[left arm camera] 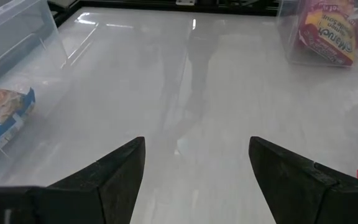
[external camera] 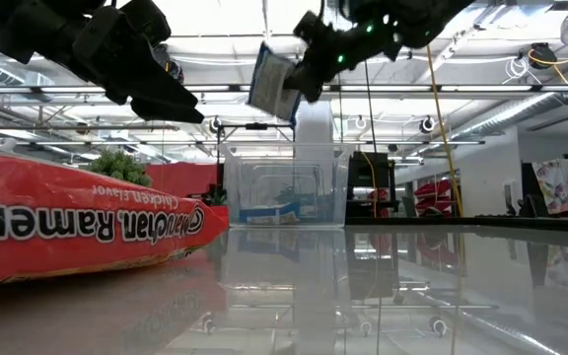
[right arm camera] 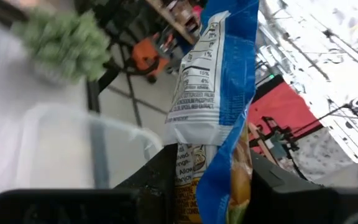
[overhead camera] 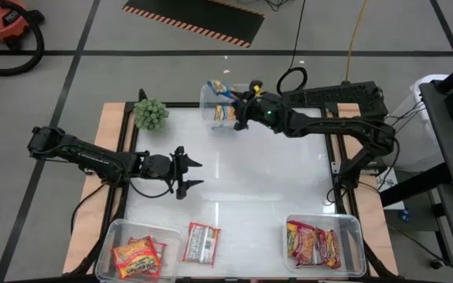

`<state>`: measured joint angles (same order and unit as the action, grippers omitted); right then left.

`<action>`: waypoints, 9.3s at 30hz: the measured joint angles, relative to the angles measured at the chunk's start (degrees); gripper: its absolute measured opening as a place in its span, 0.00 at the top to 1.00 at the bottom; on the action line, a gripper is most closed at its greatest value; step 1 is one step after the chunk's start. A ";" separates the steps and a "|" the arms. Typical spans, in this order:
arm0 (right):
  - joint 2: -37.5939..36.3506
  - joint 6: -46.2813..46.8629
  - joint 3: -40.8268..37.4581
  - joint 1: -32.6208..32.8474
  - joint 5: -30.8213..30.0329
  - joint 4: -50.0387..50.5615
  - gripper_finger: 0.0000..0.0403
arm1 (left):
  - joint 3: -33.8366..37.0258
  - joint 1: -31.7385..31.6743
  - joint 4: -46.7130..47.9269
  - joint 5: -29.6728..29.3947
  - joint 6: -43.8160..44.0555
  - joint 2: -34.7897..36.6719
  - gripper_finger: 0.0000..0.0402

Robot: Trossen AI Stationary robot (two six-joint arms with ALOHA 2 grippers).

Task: Sort Maruchan noodles
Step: Put the blue noodle pack into the top transparent bin, then put the orange noodle pack into the left transparent bin

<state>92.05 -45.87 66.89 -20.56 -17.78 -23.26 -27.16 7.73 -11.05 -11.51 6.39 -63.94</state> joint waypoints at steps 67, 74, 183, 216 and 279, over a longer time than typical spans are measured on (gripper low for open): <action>9.51 -2.21 -0.13 -2.01 0.04 2.05 0.53 | 0.00 -0.63 0.59 0.02 1.46 0.00 0.27; 7.20 3.64 -0.09 -0.68 0.58 3.51 0.52 | 0.00 -0.63 0.59 0.02 1.44 -0.01 0.27; 30.16 48.17 -0.02 37.35 23.71 -5.53 0.98 | 0.00 14.22 0.78 -2.14 22.77 -0.15 0.27; 31.95 46.89 -0.07 35.30 28.42 -9.02 0.75 | 0.00 16.07 0.50 -4.04 25.43 -0.16 0.27; 6.50 31.65 -0.02 31.39 1.07 14.05 1.00 | -0.02 18.29 -7.52 -23.47 21.25 -7.39 0.27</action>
<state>98.54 -14.22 66.87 10.83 -16.71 -9.22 -27.18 26.02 -18.57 -34.98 27.64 -71.33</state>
